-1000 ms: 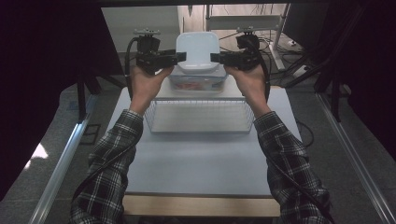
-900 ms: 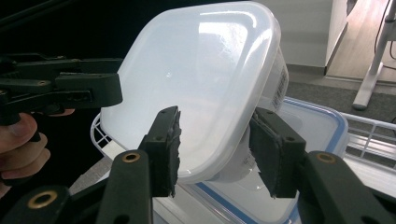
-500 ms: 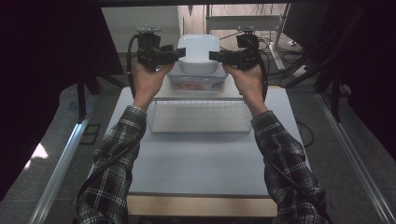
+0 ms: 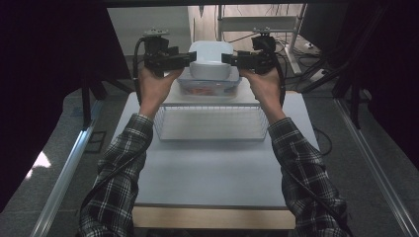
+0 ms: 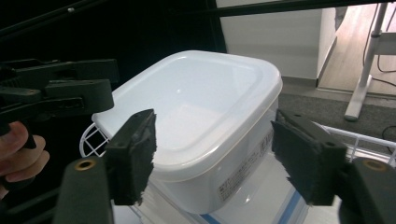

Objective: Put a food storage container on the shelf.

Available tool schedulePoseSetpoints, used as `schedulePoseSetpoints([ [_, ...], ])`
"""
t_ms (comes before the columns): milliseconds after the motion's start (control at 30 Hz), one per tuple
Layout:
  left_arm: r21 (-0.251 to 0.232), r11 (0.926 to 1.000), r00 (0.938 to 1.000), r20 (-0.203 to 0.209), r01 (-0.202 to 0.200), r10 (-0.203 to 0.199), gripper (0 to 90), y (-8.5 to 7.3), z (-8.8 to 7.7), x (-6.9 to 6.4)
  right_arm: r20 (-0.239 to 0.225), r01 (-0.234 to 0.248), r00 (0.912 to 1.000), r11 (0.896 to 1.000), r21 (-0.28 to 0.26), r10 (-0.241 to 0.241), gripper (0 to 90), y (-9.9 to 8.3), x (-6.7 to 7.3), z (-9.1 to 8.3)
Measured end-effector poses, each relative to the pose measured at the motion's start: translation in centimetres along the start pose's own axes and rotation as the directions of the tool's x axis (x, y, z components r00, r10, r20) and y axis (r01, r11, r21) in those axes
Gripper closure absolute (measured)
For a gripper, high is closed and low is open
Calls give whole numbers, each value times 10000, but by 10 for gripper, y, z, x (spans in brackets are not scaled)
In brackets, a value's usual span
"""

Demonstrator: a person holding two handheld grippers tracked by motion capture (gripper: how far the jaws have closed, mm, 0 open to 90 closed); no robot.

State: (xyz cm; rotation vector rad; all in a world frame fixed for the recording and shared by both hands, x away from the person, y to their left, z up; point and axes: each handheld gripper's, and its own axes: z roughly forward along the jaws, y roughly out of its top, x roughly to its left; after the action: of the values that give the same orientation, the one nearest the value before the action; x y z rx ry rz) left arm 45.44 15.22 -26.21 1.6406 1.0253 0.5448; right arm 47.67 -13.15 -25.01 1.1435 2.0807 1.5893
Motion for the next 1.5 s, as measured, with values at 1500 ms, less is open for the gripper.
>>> schedulePoseSetpoints([
  [1500,-120,9855,9607,2212,-1692,1677,47,-102,-58,-36,-1354,1965,9727,9792,511,-1882,48,-102,14,-52],
])
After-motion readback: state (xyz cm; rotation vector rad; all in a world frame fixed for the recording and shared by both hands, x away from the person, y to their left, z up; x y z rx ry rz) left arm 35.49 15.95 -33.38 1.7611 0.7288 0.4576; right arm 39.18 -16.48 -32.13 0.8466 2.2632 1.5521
